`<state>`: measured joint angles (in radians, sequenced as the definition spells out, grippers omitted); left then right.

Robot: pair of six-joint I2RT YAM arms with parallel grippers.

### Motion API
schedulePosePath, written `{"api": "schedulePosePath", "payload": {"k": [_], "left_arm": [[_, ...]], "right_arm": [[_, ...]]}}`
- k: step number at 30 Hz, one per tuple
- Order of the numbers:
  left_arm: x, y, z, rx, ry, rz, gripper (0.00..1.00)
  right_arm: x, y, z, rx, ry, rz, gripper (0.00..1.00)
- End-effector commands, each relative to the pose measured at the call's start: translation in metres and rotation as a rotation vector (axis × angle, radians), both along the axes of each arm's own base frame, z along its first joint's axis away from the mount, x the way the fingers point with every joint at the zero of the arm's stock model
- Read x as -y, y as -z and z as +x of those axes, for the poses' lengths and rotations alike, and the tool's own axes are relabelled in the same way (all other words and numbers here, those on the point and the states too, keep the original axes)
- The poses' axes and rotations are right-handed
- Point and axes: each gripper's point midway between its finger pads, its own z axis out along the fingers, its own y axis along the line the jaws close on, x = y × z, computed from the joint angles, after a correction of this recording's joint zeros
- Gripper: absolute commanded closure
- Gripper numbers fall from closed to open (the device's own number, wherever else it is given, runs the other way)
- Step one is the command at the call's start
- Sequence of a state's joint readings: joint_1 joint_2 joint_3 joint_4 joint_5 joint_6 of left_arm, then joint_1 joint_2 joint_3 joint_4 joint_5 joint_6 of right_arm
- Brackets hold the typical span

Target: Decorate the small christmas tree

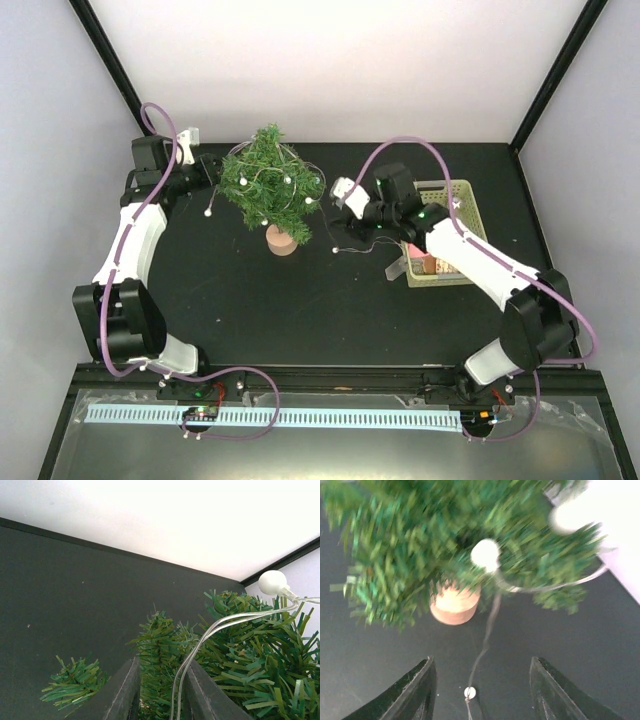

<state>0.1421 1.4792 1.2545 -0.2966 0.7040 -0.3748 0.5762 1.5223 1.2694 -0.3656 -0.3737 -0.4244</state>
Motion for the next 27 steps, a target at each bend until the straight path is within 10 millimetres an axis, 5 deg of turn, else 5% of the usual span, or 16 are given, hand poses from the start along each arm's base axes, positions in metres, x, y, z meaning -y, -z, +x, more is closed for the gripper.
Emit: {"api": "schedulePosePath", "payload": {"k": [1,11,14,18,27], "left_arm": [[0.0,-0.016,-0.004,0.04,0.009,0.001,0.75],[0.001,-0.016,-0.005,0.043,0.01,0.002,0.75],[0.001,-0.017,-0.006,0.046,0.009,0.003,0.75],[0.001,-0.019,-0.006,0.052,0.008,0.008,0.75],[-0.001,-0.011,-0.005,0.039,0.005,0.024,0.74]], "right_arm": [[-0.019,-0.007,0.002,0.218,-0.15,0.086,0.47],[-0.044,0.046,0.027,0.152,-0.207,0.045,0.41],[-0.048,0.047,0.033,0.145,-0.2,0.052,0.5],[-0.027,0.035,0.054,0.152,-0.026,-0.009,0.97],[0.054,-0.041,0.094,0.207,0.313,0.033,0.99]]}}
